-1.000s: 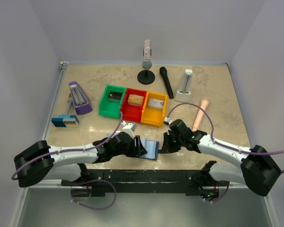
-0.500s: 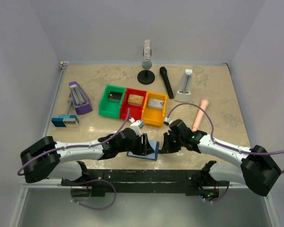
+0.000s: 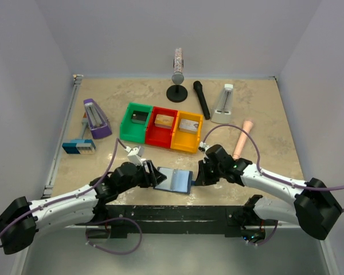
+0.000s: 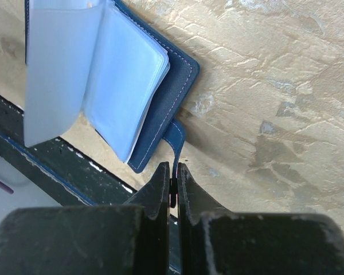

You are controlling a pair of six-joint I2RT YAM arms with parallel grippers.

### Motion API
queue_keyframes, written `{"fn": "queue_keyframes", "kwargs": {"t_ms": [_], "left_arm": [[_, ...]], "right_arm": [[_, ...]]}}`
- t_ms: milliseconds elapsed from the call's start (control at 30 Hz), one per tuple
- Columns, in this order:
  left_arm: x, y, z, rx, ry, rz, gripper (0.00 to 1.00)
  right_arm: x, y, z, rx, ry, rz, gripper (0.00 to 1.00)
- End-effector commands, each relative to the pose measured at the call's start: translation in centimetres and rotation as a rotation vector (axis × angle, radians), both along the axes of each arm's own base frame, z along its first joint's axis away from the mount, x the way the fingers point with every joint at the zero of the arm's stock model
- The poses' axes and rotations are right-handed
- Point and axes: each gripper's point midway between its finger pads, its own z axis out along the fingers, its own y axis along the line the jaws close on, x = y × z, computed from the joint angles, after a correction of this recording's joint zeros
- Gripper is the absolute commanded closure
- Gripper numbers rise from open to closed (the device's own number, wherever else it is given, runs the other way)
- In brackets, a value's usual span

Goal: Take the credit cards out of the card holder
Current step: Remove the credit card from the card holder.

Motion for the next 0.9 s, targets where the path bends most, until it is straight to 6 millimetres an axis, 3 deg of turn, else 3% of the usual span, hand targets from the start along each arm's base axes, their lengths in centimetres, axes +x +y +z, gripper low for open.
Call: {"fn": "queue_keyframes", "kwargs": {"t_ms": [0, 867], "left_arm": [[-0.2, 0.5, -1.8, 0.055, 0.041, 0.008, 0.31], [-0.4, -1.9, -2.8, 0.065, 0.067, -0.081, 0.31]], "right_arm": [[0.4, 0.6, 0.3, 0.016, -0.018, 0.017, 1.0], [0.3, 0.8, 0.4, 0.024, -0.012, 0.022, 1.0]]}}
